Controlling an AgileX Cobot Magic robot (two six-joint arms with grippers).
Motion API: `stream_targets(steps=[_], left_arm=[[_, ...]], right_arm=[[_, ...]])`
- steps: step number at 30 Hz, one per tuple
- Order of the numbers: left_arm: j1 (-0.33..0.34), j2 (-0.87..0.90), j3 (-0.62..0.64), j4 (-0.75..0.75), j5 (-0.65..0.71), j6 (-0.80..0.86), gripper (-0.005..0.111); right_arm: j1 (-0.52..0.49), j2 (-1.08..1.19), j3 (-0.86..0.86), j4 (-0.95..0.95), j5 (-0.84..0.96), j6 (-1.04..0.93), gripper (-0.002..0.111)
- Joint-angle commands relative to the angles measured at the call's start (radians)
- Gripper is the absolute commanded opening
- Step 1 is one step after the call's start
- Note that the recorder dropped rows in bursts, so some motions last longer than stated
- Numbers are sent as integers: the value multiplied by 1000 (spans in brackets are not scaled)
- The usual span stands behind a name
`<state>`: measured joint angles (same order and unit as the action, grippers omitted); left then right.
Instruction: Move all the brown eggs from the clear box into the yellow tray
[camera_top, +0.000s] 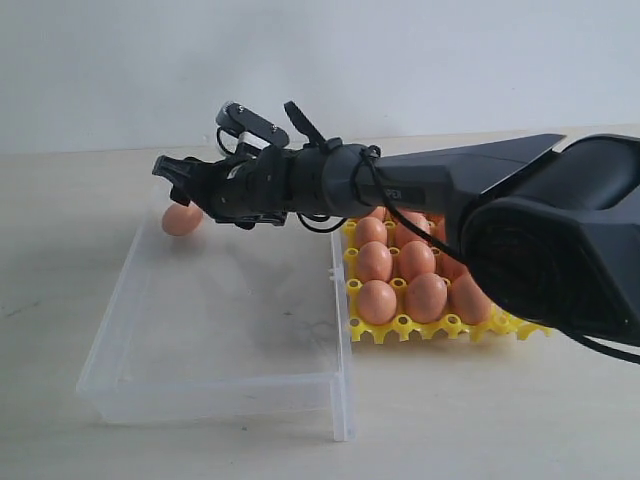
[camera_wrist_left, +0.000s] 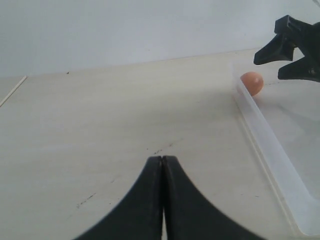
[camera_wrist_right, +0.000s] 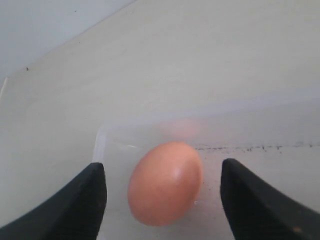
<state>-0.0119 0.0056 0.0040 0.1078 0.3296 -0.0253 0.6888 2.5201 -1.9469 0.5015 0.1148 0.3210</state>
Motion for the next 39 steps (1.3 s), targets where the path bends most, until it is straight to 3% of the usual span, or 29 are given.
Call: stream_targets(steps=[1, 6, 39], left_arm=[[1, -6, -4, -3, -12, -4, 0], [1, -6, -4, -3, -12, -4, 0], [1, -6, -4, -3, -12, -4, 0]], right_arm=[[-3, 34, -93, -11, 33, -5, 64], [-3, 81, -166, -11, 91, 2, 64], [-3, 133, -177, 14, 82, 50, 63]])
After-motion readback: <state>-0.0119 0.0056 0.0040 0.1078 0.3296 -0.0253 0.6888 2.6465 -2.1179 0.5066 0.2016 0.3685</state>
